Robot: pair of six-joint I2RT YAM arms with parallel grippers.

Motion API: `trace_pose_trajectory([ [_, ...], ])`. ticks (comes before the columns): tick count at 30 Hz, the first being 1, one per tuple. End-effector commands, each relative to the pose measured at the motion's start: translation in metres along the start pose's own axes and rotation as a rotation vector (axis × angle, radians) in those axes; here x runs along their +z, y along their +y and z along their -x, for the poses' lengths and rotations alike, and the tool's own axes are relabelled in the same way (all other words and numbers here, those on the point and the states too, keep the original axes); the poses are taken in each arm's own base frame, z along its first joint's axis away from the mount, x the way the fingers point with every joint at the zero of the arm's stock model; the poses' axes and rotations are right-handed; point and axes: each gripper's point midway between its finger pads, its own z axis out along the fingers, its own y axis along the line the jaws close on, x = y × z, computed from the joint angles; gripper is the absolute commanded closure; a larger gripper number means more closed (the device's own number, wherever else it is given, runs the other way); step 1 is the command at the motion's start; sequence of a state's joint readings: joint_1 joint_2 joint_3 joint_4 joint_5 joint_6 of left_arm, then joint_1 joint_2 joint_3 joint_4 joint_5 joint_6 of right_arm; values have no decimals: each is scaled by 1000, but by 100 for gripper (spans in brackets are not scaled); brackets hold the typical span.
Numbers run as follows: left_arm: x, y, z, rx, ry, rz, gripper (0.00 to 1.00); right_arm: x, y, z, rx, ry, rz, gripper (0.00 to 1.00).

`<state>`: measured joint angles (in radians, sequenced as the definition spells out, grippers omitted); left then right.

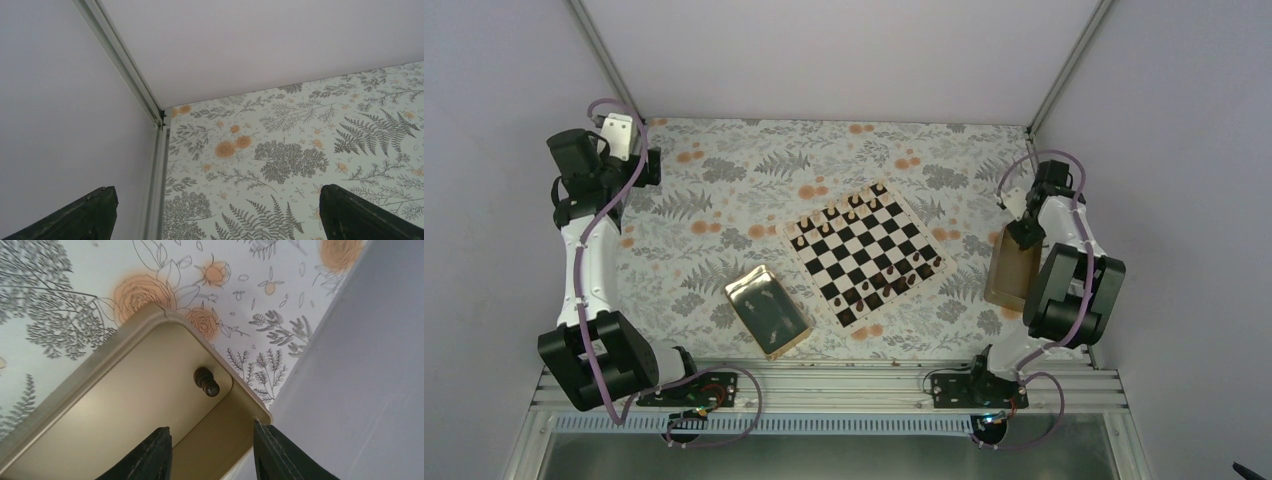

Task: Set up the chess pieces on the board
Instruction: Pick up the chess piece from the storage box.

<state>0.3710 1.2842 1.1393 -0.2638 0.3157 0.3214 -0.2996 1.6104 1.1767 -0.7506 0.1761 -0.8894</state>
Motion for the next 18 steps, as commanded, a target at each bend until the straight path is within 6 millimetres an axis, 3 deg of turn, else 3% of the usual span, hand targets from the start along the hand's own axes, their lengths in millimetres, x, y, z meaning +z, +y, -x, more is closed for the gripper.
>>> trace_pose_trajectory([
  [1,-14,5,11,7,-10,28,0,22,-10,-15,55,28,-17,57],
  [5,-16,5,6,14,8,40,0,31,-3,-23,45,26,14,58],
  [18,-13,9,2,23,24,61,0,60,13,-23,20,25,87,60],
])
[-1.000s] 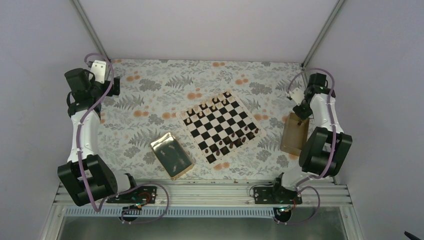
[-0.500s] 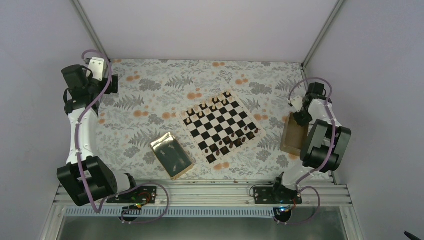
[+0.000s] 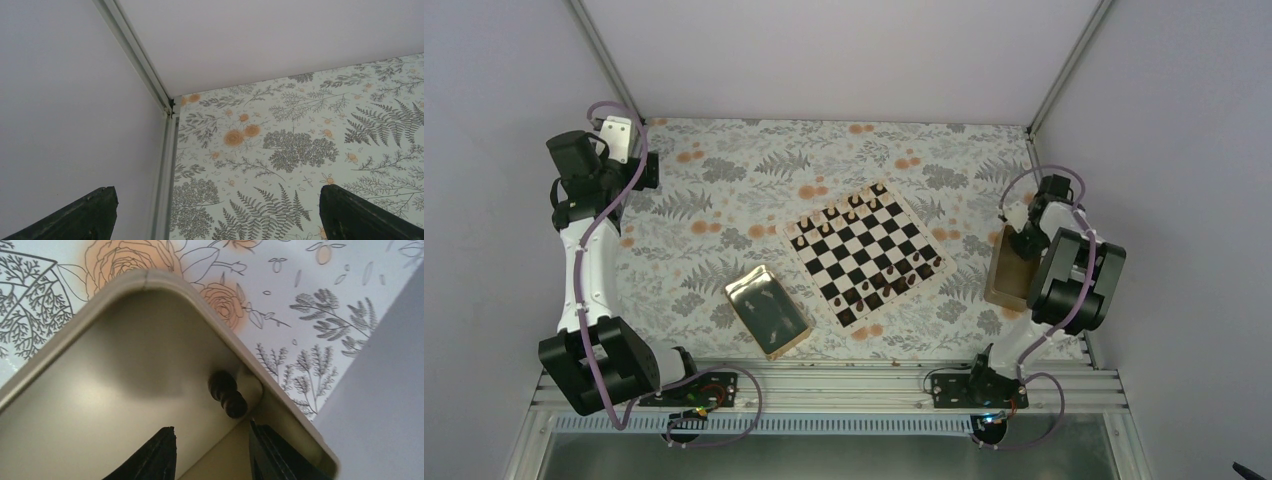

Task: Set up the chess pieces on the board
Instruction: Pick up the chess piece from the storage box.

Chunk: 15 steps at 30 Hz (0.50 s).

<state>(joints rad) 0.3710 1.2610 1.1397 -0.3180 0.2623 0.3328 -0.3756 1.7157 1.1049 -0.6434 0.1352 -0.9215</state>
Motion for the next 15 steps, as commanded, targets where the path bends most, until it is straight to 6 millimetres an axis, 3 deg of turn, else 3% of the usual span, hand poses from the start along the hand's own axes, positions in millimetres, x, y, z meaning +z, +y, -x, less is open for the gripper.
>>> trace_pose_trajectory([
  [1,-6,5,9,19,-20,21,0,12,2,1,-11,-13,13,60],
  [6,-4,5,6,19,-18,24,0,17,-3,4,-23,-19,-33,61],
  [15,-2,3,5,13,-16,12,0,30,10,3,-53,7,-27,61],
])
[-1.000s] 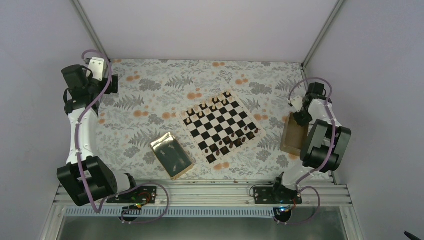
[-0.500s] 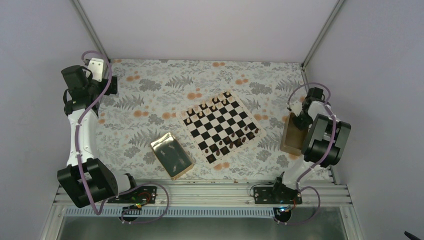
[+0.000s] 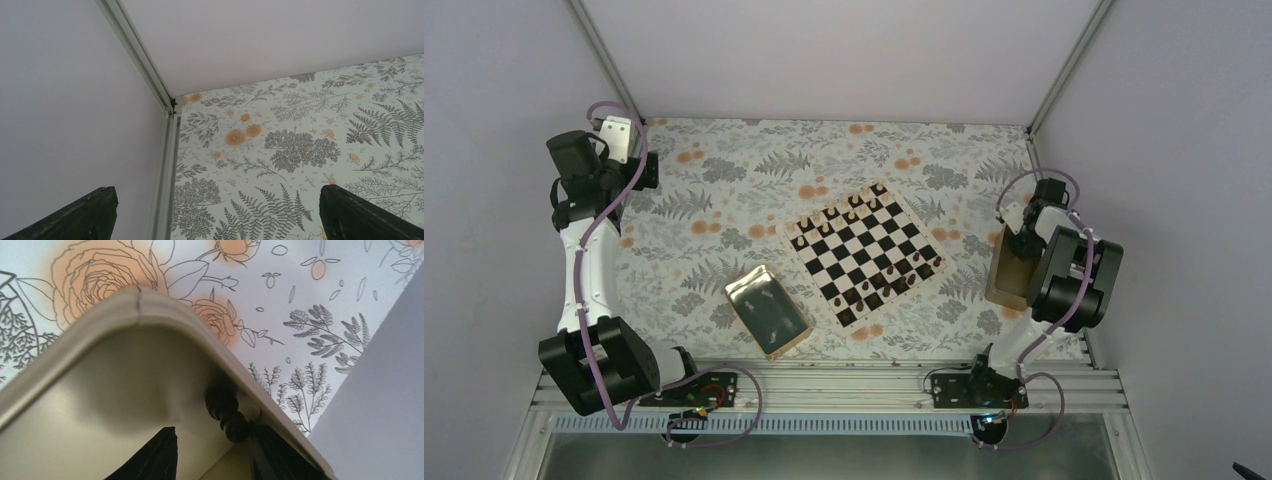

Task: Set up the chess pieces on the board
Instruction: Pick up the chess piece from the storage box.

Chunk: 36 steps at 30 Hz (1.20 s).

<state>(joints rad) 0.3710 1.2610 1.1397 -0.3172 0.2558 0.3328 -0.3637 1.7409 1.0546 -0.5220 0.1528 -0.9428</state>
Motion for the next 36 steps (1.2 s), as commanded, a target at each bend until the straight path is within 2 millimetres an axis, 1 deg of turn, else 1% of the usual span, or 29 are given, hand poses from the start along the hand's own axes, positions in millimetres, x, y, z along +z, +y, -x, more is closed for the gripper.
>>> trace_pose_trajectory([
  [1,-2,2,5,14,-17,4,0,14,13,-3,-33,24,20,61],
  [5,-2,2,4,16,-13,5,0,14,21,-1,-30,16,56,66],
  [8,-2,2,4,16,-14,6,0,9,25,0,-37,2,61,67],
  [12,-1,2,3,16,-13,6,0,11,24,1,-41,-1,48,70],
  [16,-2,2,3,18,-15,7,0,10,21,7,-36,-22,49,72],
  [19,-1,2,2,17,-11,7,0,10,21,11,-34,-29,57,79],
  [22,-1,2,3,19,-13,7,0,10,22,10,-36,-21,67,87],
  [24,-1,2,2,18,-10,6,0,8,23,9,-39,-18,76,90],
  [28,-1,2,4,18,-15,6,0,-12,18,13,-38,-46,63,92],
  [30,-1,2,5,19,-17,3,0,-25,13,13,-34,-53,43,92],
  [34,-2,1,7,19,-21,-1,0,-55,-1,15,-30,-73,-4,92],
  [36,-3,1,8,20,-25,0,0,-70,-5,19,-33,-91,-13,92],
])
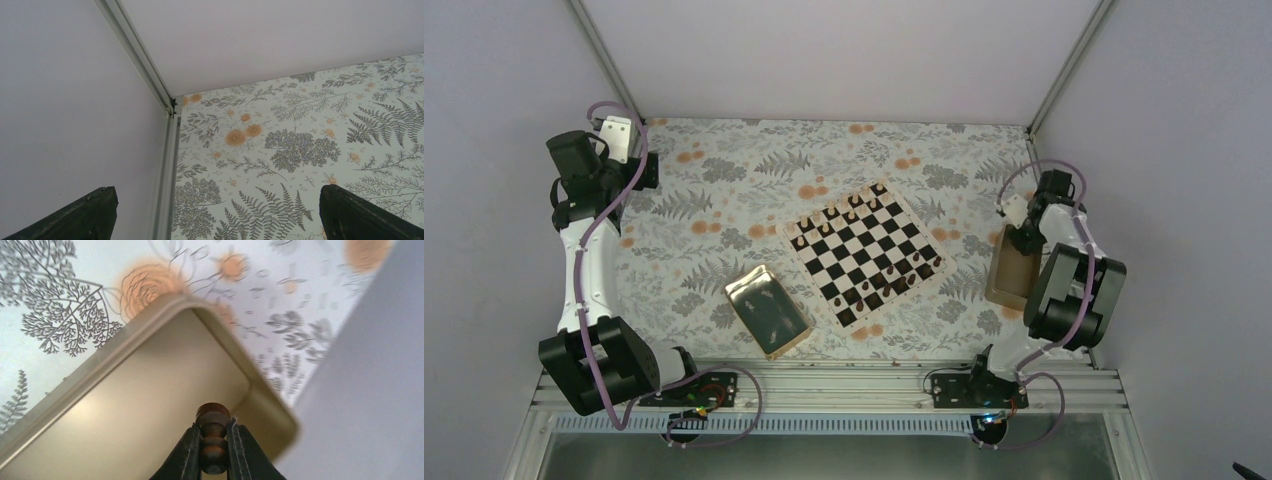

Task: Set up the chess pieces on the board
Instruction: Pick up the chess piece from the storage box, then place the chess piece on the chessboard.

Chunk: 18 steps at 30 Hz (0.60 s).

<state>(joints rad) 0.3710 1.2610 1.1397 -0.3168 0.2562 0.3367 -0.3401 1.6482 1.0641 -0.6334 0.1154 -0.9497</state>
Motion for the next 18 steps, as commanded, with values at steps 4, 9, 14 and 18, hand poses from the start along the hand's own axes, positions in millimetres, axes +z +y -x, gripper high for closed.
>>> trace_pose_trajectory([
  [4,-5,0,9,18,-32,-2,0,-71,-11,36,-42,-117,-24,91],
  [9,-6,-2,8,20,-35,-13,0,-103,19,81,-134,-240,68,91],
  [14,-6,-4,9,34,-42,-16,0,-102,66,124,-256,-276,151,90],
  [18,-4,-5,8,36,-50,-20,0,-84,96,145,-315,-248,213,90],
])
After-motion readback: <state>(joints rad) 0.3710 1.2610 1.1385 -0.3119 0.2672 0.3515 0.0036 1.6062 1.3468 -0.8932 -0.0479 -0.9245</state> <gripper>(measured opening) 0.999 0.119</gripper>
